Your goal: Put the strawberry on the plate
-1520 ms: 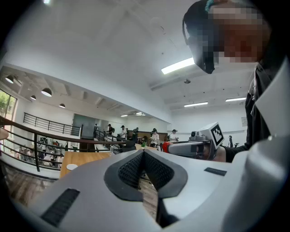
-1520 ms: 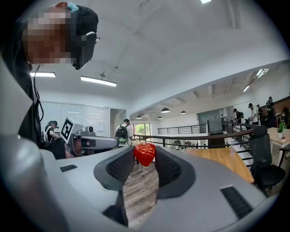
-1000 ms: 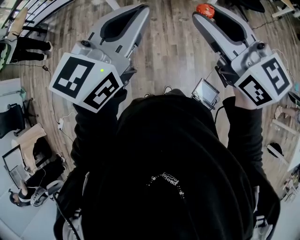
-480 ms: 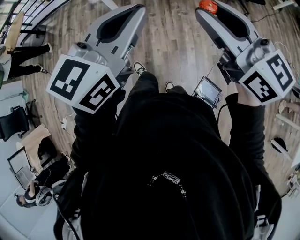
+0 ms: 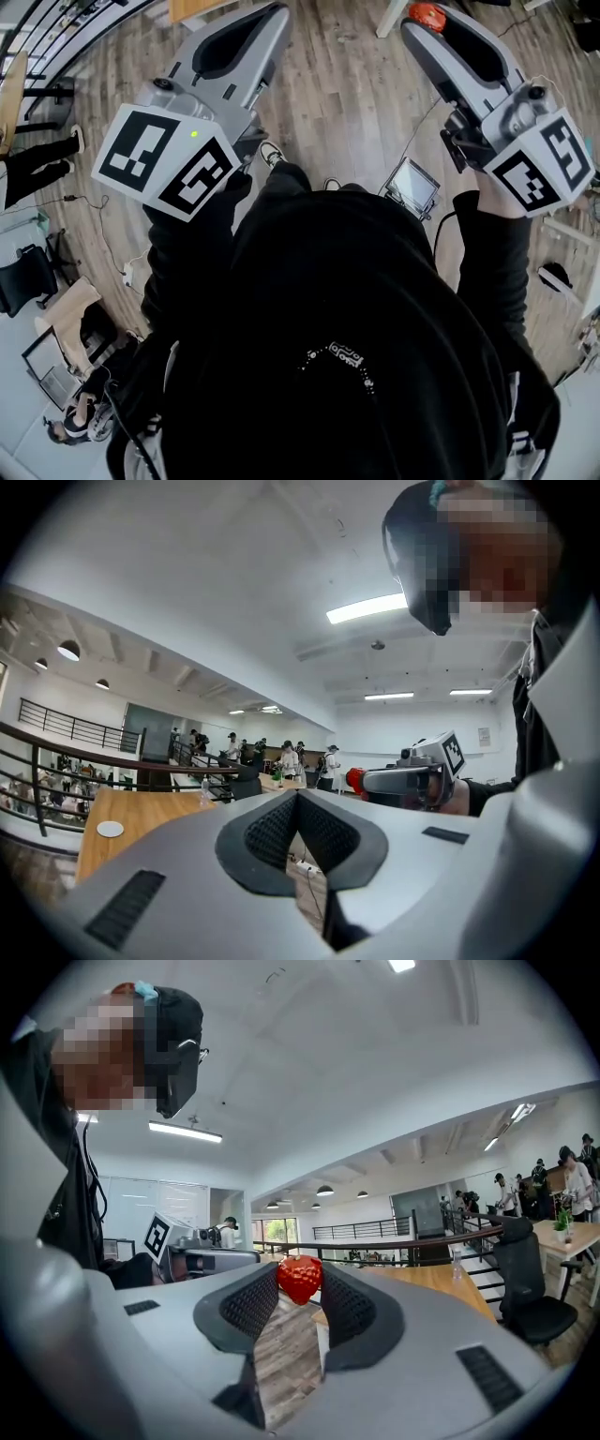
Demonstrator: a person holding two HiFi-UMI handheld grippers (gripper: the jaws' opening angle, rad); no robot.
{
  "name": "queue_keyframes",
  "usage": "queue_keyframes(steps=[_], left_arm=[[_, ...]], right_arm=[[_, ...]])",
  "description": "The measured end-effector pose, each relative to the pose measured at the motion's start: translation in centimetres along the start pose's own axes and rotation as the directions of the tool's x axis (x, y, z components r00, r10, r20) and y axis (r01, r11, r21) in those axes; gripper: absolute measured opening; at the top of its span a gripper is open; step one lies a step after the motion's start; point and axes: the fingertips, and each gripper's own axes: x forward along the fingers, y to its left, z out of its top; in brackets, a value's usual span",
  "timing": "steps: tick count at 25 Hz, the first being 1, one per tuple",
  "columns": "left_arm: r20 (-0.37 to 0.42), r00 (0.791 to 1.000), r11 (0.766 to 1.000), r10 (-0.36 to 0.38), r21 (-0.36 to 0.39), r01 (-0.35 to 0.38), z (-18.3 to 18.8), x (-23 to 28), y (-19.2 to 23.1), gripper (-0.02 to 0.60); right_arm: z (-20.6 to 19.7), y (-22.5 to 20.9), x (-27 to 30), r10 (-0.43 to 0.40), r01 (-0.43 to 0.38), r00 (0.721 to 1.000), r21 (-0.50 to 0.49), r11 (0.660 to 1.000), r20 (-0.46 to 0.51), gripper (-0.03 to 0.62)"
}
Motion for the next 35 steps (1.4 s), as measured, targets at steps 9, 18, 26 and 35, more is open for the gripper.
queue_keyframes(steps=[9, 18, 26, 35], left_arm=[[-0.008, 1.0, 1.0, 0.011, -0.028, -0.012, -1.1, 1.8, 5.9, 0.005], [0.011, 1.0, 0.999, 0.028, -0.027, -0.028, 0.1, 0.4, 12.4, 0.005], [0.031, 0.996, 0.996, 0.081, -0.031, -0.08, 1.4, -2.4, 19.4, 0.005], [0.072, 0.985, 0.986, 0.159, -0.063, -0.155, 2.4, -6.1, 25.6, 0.005]], right_arm=[[-0.8, -1.6, 7.0, 0.05, -0.05, 0.998, 0.001, 0.999, -0.035, 0.15], [0.9, -1.0, 13.7, 0.063, -0.064, 0.998, -0.024, 0.998, -0.03, 0.15], [2.3, 0.7, 21.3, 0.121, -0.123, 0.992, -0.049, 0.991, -0.039, 0.15], [3.5, 3.1, 27.3, 0.174, -0.18, 0.982, -0.082, 0.98, -0.074, 0.15]])
